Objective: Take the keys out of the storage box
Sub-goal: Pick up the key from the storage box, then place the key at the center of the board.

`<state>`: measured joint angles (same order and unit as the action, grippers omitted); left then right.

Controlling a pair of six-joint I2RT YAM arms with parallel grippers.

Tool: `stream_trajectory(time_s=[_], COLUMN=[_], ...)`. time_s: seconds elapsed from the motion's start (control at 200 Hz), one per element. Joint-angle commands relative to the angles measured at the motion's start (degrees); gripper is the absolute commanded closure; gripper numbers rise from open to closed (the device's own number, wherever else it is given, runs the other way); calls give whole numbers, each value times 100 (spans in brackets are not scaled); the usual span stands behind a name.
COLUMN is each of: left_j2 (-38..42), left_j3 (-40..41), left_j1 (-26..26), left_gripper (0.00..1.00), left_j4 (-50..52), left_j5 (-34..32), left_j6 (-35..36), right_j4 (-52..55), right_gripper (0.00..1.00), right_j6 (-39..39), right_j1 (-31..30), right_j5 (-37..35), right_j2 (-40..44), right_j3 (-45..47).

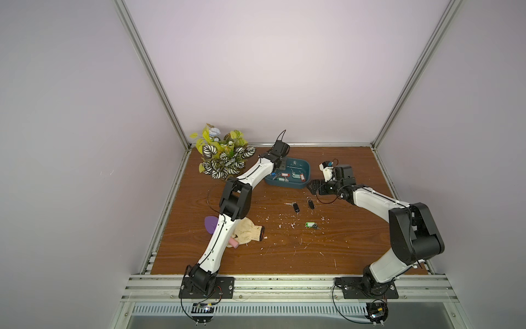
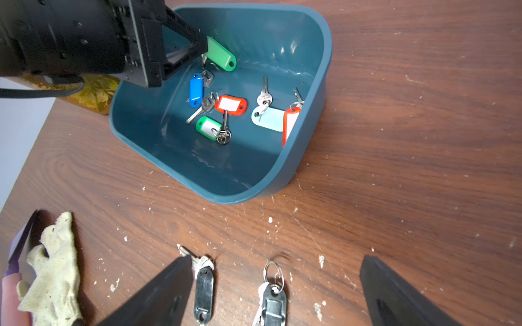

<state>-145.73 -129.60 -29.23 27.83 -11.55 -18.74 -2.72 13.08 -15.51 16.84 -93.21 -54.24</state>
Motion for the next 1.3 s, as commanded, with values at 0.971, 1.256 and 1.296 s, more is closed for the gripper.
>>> stream_trajectory(time_s=[0.971, 1.256, 1.296], left_j2=[5537, 5000, 4865], left_j3=[6714, 7177, 7099], left_j1=[-1417, -1418, -1401], left_gripper=[99, 99, 99], left_j4=[-1900, -2028, -1966], left_j5=[550, 650, 645], left_j6=[307, -91, -95], right_j4=[-203, -13, 16], right_gripper=[0, 0, 0], right_j6=[-206, -358, -382], right_j1=[-218, -518, -545], right_j5=[-123, -466, -514], right_j2=[865, 908, 912], right_j3=[84, 19, 18])
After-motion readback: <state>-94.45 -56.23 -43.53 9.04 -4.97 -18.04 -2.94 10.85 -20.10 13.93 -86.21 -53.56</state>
